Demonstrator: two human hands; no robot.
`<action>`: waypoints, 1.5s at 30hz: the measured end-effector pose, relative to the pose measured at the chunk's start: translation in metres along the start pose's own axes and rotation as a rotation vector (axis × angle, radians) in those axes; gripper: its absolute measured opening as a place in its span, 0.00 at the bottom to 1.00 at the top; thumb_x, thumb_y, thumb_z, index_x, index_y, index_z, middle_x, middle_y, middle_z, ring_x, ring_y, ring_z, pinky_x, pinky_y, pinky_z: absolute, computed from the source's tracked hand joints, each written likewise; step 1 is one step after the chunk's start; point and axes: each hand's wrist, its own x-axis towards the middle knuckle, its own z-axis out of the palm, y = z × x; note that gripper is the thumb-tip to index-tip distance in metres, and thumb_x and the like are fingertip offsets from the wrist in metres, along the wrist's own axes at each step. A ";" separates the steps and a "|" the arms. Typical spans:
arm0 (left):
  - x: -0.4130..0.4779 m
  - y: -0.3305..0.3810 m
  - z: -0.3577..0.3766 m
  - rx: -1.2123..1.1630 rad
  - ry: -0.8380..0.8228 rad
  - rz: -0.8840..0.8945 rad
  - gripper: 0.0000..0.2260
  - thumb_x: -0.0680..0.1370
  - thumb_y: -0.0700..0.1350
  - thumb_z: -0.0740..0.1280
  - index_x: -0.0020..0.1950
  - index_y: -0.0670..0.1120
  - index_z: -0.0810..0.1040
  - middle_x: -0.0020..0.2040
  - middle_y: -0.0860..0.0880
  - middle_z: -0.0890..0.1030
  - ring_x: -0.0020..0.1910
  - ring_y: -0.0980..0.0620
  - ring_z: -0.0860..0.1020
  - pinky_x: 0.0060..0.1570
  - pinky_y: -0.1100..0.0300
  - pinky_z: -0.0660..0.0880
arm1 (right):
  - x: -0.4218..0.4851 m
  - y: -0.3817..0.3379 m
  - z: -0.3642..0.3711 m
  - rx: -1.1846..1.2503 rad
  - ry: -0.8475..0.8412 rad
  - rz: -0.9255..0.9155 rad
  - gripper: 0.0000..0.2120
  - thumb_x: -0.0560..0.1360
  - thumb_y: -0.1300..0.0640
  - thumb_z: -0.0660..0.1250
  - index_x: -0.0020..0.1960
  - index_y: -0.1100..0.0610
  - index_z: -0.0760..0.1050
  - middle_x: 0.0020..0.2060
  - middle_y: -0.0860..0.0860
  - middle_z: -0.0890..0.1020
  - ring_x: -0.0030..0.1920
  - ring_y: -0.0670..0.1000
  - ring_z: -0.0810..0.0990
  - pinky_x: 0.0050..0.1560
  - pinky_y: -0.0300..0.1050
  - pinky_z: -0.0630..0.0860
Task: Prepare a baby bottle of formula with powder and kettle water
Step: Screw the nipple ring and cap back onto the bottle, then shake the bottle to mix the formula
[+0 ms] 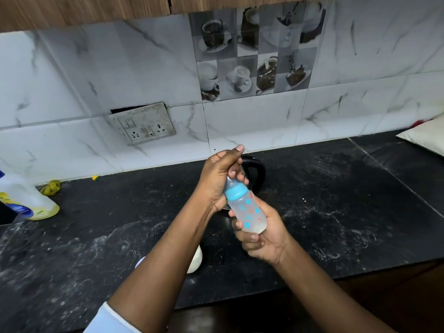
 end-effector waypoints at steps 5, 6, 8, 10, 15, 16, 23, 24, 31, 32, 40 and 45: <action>0.004 -0.003 -0.002 0.086 -0.040 -0.053 0.13 0.82 0.44 0.72 0.39 0.43 0.79 0.22 0.50 0.71 0.21 0.52 0.74 0.30 0.58 0.78 | 0.008 0.011 -0.017 0.059 -0.066 -0.007 0.28 0.80 0.37 0.60 0.50 0.63 0.82 0.34 0.56 0.79 0.20 0.48 0.73 0.17 0.32 0.57; 0.005 -0.005 -0.002 0.103 -0.005 -0.035 0.12 0.83 0.43 0.71 0.40 0.42 0.79 0.23 0.48 0.74 0.22 0.51 0.75 0.30 0.58 0.78 | 0.010 0.012 -0.017 0.010 -0.004 -0.088 0.29 0.80 0.36 0.60 0.51 0.62 0.83 0.35 0.56 0.79 0.21 0.48 0.73 0.17 0.33 0.58; 0.006 -0.008 -0.002 0.115 0.084 0.014 0.11 0.83 0.44 0.71 0.42 0.41 0.81 0.27 0.45 0.78 0.25 0.49 0.78 0.32 0.59 0.79 | 0.012 0.012 -0.018 -0.199 0.208 -0.350 0.28 0.79 0.34 0.64 0.52 0.60 0.83 0.36 0.58 0.79 0.23 0.50 0.74 0.18 0.35 0.60; 0.005 -0.013 -0.002 0.071 0.125 0.033 0.16 0.83 0.51 0.71 0.40 0.43 0.82 0.27 0.45 0.78 0.27 0.48 0.77 0.32 0.59 0.78 | 0.012 0.011 -0.020 -0.480 0.428 -0.646 0.25 0.78 0.37 0.66 0.51 0.60 0.82 0.34 0.58 0.80 0.26 0.53 0.74 0.21 0.38 0.64; 0.003 -0.013 0.001 0.069 0.073 0.000 0.22 0.80 0.60 0.70 0.34 0.46 0.81 0.23 0.49 0.72 0.23 0.50 0.75 0.29 0.60 0.74 | 0.005 0.011 -0.018 -0.613 0.453 -0.713 0.26 0.78 0.37 0.64 0.54 0.60 0.81 0.32 0.54 0.81 0.25 0.51 0.75 0.21 0.38 0.65; 0.004 -0.011 0.000 0.074 0.058 -0.007 0.20 0.79 0.58 0.72 0.34 0.46 0.81 0.23 0.49 0.71 0.22 0.50 0.74 0.30 0.59 0.74 | 0.004 0.010 -0.016 -0.543 0.392 -0.609 0.28 0.79 0.35 0.63 0.56 0.60 0.81 0.35 0.57 0.82 0.25 0.52 0.75 0.20 0.38 0.64; 0.002 -0.006 -0.014 0.111 -0.085 0.030 0.13 0.80 0.50 0.72 0.40 0.43 0.82 0.23 0.47 0.73 0.23 0.48 0.77 0.34 0.56 0.78 | -0.006 0.004 -0.019 -0.791 0.123 -0.445 0.43 0.72 0.27 0.69 0.71 0.60 0.74 0.56 0.60 0.86 0.58 0.55 0.85 0.59 0.47 0.80; 0.002 -0.007 -0.015 0.143 -0.100 0.034 0.13 0.80 0.50 0.72 0.40 0.43 0.82 0.24 0.46 0.75 0.24 0.47 0.78 0.33 0.57 0.78 | -0.007 0.002 -0.021 -0.835 0.115 -0.448 0.37 0.74 0.33 0.71 0.71 0.59 0.74 0.59 0.59 0.85 0.61 0.53 0.83 0.62 0.47 0.79; -0.006 -0.037 -0.019 0.221 0.132 0.107 0.28 0.83 0.66 0.61 0.53 0.41 0.83 0.51 0.39 0.88 0.52 0.45 0.85 0.57 0.53 0.80 | -0.010 -0.009 -0.028 -1.020 0.082 -0.470 0.28 0.75 0.59 0.78 0.70 0.46 0.71 0.60 0.51 0.85 0.61 0.51 0.84 0.63 0.49 0.80; -0.007 -0.044 -0.025 0.192 0.232 0.118 0.27 0.84 0.64 0.59 0.54 0.41 0.82 0.53 0.39 0.87 0.53 0.46 0.84 0.58 0.53 0.79 | -0.011 -0.011 -0.031 -1.026 0.103 -0.495 0.29 0.75 0.59 0.78 0.70 0.44 0.71 0.60 0.50 0.85 0.60 0.51 0.84 0.61 0.49 0.80; -0.086 -0.175 -0.106 1.017 0.245 0.029 0.09 0.84 0.37 0.67 0.62 0.43 0.82 0.60 0.46 0.85 0.62 0.47 0.82 0.67 0.55 0.73 | -0.017 -0.025 -0.070 -0.945 0.178 -0.503 0.43 0.76 0.65 0.76 0.79 0.34 0.61 0.67 0.50 0.82 0.63 0.57 0.84 0.61 0.47 0.81; -0.103 -0.218 -0.129 1.607 -0.079 -0.026 0.27 0.86 0.52 0.60 0.84 0.44 0.63 0.86 0.43 0.58 0.86 0.41 0.50 0.85 0.48 0.47 | -0.012 -0.030 -0.083 -0.694 0.311 -0.540 0.40 0.73 0.64 0.77 0.77 0.37 0.65 0.60 0.60 0.85 0.60 0.58 0.84 0.55 0.52 0.83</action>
